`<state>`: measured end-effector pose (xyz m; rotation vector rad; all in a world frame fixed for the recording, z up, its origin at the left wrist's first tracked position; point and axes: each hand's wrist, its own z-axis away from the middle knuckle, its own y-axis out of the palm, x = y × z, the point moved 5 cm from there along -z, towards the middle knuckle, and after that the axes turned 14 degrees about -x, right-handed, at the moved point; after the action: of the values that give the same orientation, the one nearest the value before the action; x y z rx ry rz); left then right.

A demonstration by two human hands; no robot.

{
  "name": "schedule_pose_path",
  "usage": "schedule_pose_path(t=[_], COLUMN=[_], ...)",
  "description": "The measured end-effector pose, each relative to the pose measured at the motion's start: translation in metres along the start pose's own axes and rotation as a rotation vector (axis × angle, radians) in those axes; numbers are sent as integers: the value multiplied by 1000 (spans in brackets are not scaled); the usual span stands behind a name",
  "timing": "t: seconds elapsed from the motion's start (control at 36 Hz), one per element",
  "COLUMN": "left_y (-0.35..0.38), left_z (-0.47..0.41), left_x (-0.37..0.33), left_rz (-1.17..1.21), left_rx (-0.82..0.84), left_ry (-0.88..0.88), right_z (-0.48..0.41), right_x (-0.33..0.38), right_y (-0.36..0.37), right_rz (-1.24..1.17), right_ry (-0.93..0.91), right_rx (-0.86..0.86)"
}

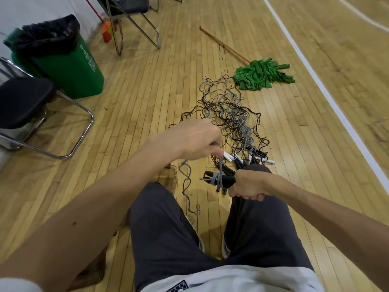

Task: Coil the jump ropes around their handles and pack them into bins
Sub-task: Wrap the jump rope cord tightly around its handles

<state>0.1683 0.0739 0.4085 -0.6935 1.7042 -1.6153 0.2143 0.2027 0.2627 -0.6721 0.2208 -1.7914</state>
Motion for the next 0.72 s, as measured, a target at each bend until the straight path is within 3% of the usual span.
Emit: schedule_pose_path(t=[0.39,0.72], left_y=[14,57], left_z=[-10,14], left_x=[31,39], left_rz=[356,1000], left_rx=[167,221], left_ry=[-99,-374], right_z=[54,88], right_x=[32,41], right_y=[12,7], right_rz=[144,-10], right_ry=[-337,-556], right_rx=[-207,-253])
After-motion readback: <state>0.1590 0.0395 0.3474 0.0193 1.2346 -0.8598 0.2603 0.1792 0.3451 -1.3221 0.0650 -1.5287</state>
